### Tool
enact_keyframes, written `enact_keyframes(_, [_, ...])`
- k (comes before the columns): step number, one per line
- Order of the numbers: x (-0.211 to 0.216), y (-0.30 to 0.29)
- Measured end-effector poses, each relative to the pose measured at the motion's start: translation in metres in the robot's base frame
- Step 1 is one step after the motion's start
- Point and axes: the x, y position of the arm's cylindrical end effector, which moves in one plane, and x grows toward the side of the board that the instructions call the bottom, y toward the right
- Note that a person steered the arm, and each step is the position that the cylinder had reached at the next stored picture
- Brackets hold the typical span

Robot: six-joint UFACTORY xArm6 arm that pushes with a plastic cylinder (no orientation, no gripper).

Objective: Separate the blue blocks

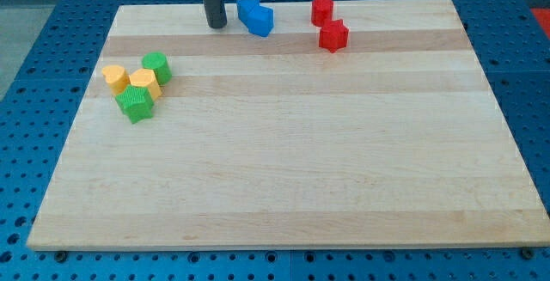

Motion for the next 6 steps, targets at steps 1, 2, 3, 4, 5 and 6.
enact_keyframes(1, [-0.005, 0.013])
enact_keyframes(2, [-0.008, 0.037])
enact_keyframes(3, [-0.008, 0.058])
enact_keyframes(4, [-0.007, 0.075])
enact_keyframes(5, [0.001, 0.077])
enact_keyframes(6, [0.027, 0.081])
